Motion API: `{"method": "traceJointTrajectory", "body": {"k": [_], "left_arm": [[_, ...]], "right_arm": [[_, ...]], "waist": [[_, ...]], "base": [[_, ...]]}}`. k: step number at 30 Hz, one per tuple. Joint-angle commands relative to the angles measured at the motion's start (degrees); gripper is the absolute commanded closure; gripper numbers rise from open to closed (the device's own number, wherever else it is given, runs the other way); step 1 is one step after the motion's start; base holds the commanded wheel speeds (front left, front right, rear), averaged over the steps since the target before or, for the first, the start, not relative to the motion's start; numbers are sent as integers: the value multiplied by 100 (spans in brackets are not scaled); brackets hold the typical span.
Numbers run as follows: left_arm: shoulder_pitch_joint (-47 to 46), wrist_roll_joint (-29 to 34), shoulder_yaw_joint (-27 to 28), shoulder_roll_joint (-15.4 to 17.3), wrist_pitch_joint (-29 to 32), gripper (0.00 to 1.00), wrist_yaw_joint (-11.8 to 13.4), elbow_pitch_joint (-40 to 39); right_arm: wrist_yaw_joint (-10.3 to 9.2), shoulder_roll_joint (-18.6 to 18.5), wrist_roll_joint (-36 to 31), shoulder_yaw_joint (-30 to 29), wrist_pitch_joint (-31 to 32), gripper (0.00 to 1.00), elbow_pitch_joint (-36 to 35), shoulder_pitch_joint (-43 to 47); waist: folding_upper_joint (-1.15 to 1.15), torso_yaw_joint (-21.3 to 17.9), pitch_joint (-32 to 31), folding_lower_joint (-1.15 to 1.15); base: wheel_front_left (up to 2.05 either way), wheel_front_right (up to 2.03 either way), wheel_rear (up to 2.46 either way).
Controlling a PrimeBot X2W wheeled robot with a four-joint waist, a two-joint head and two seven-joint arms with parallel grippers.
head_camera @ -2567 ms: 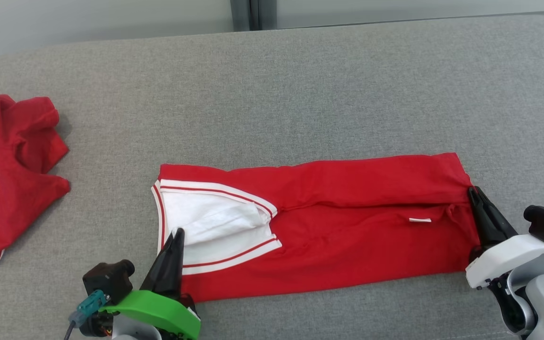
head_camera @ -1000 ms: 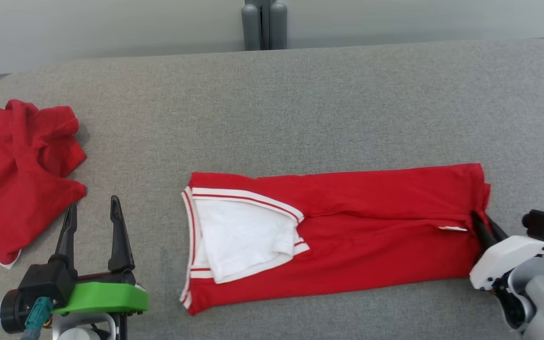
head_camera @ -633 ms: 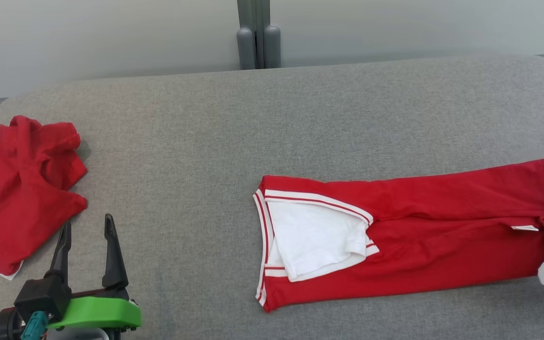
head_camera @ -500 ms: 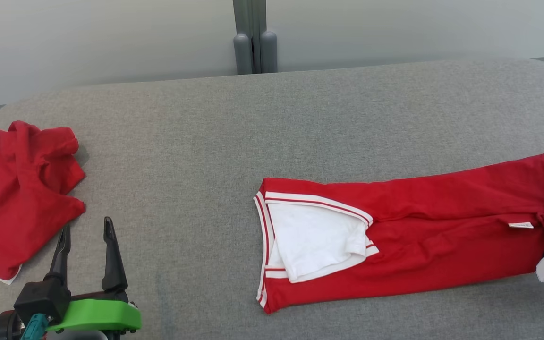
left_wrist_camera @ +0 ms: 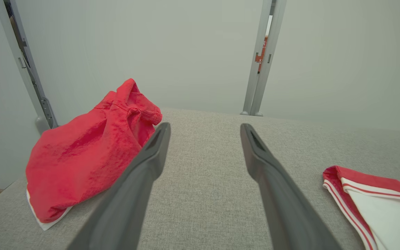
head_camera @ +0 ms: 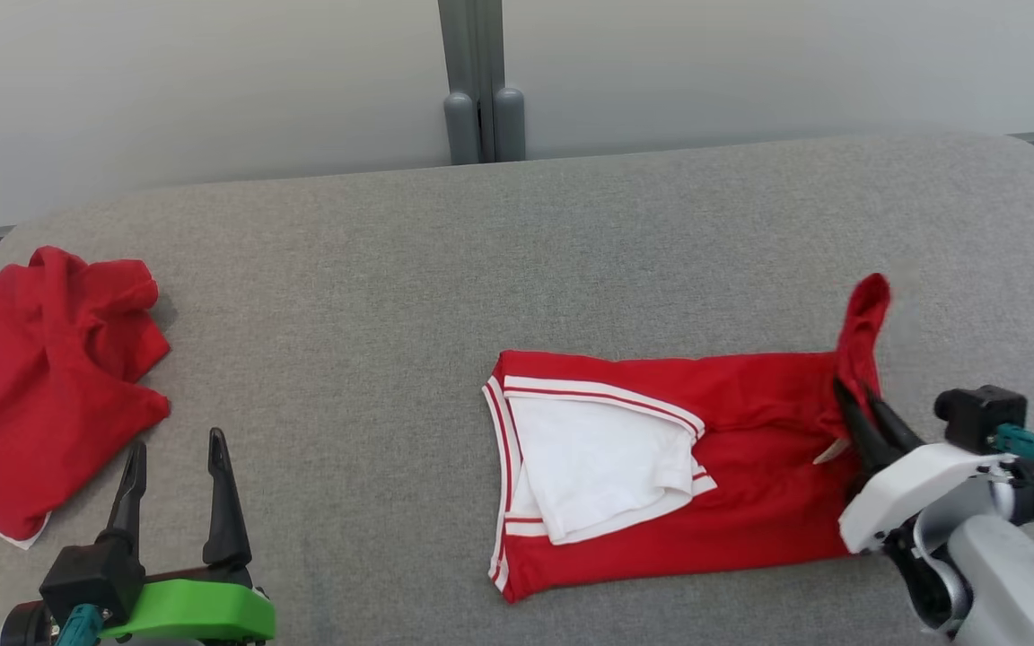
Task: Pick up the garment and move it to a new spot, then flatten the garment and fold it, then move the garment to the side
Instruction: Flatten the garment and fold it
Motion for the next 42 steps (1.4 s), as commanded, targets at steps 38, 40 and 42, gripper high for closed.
{"method": "traceJointTrajectory", "body": {"k": [38,40,42], "left_arm": [[-94,-148,-340,7,-17,0,75,175],[-78,-132,-308,7,-17,0,71,168],[-72,-110,-282,7,-17,0,56,161]], "right_arm": [[-8,1193,292,1285,-8,0,395,-910],[-8,980,132,975,-7,0,117,-766],[-8,784,-17,656,-6,0,-152,-613]], "waist": [[0,474,50,0],[0,412,31,0],[0,355,13,0]], "base": [[0,0,0],[0,0,0],[0,0,0]]}}
